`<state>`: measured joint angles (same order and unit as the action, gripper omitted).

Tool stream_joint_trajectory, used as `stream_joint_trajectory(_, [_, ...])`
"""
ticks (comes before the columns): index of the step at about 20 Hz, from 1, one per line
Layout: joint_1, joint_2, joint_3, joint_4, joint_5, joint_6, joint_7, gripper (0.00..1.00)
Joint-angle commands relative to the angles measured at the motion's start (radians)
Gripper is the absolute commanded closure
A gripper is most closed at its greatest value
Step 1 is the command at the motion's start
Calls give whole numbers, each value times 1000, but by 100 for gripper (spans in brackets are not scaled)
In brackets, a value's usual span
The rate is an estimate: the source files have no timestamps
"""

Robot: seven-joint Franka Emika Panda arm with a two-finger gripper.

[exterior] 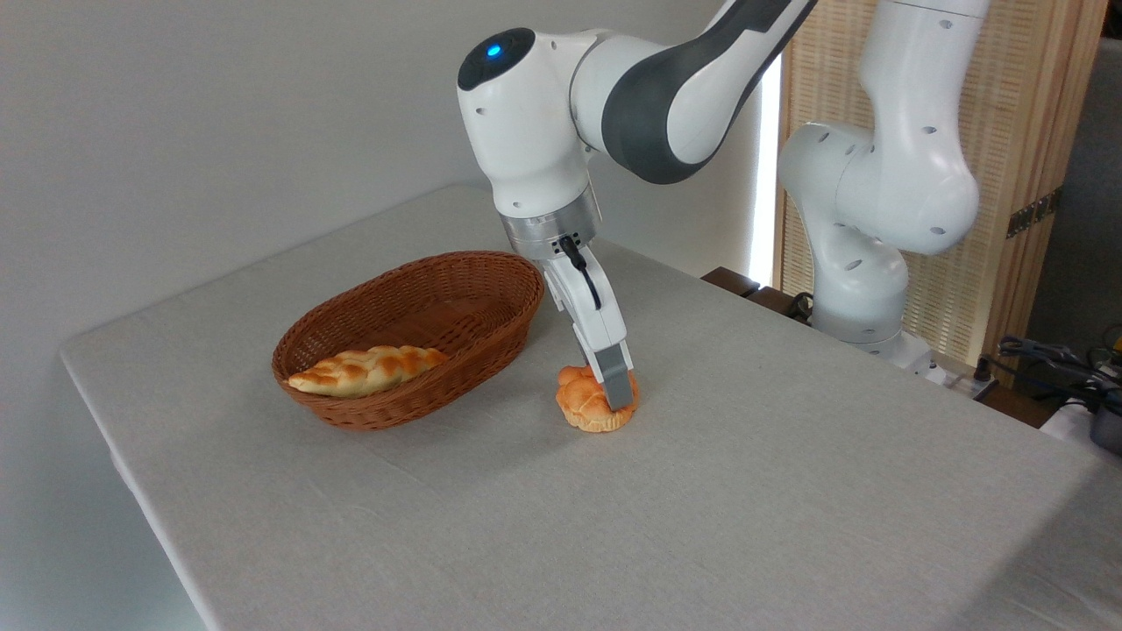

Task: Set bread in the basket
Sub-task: 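Close the gripper on the round orange bun and lift it, then carry the bun over the wicker basket and lower it inside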

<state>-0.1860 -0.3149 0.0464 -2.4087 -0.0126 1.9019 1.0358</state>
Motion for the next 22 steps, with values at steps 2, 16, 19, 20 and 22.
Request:
stream_joint_trajectory(2, [-13, 11, 16, -7, 6, 34, 15, 79])
stream_joint_trajectory(16, [-13, 34, -2, 16, 8, 22, 17, 81])
stream_joint_trajectory(19, [-13, 34, -3, 69, -3, 0, 7, 80])
stream_joint_trajectory(20, [-15, 34, -20, 109, -6, -50, 4, 79])
stream_joint_trajectory(22, [-15, 48, -36, 210, -9, -128, 4, 79])
